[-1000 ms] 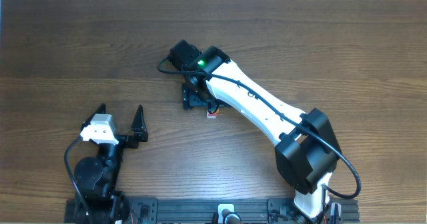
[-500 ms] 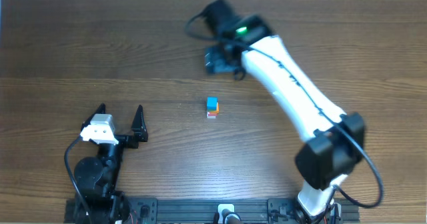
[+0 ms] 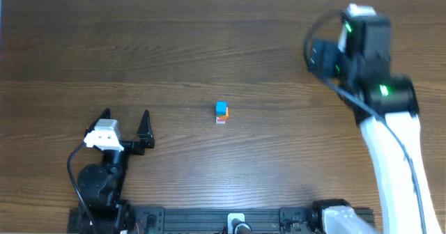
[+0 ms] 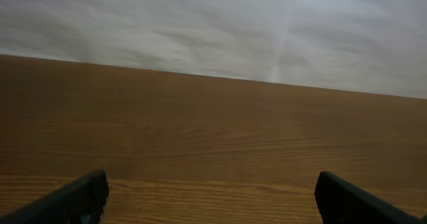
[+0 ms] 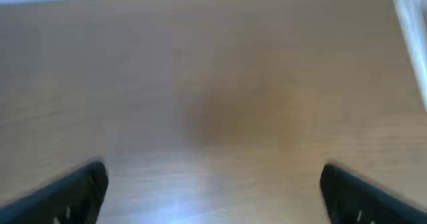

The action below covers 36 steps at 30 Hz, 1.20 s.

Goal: Stack Cubes

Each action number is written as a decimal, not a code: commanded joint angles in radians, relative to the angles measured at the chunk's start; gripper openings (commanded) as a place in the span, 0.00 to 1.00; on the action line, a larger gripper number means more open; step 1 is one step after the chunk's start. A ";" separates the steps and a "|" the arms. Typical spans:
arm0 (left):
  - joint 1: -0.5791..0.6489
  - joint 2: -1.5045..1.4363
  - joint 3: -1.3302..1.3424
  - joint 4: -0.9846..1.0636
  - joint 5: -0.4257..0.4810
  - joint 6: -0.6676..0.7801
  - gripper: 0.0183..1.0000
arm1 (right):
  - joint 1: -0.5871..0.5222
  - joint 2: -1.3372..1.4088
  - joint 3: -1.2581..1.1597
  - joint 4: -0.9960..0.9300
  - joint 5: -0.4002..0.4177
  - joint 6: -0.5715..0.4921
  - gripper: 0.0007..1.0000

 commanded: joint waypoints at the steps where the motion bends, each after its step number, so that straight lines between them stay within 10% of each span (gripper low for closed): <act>1: 0.006 -0.005 -0.006 -0.001 0.013 0.015 1.00 | -0.029 -0.314 -0.333 0.171 -0.020 -0.089 0.99; 12: 0.006 -0.005 -0.006 -0.001 0.013 0.015 1.00 | -0.026 -0.937 -0.992 0.603 -0.174 -0.089 0.99; 36: 0.006 -0.005 -0.006 -0.001 0.013 0.015 1.00 | -0.026 -1.177 -1.238 0.695 -0.169 -0.166 0.99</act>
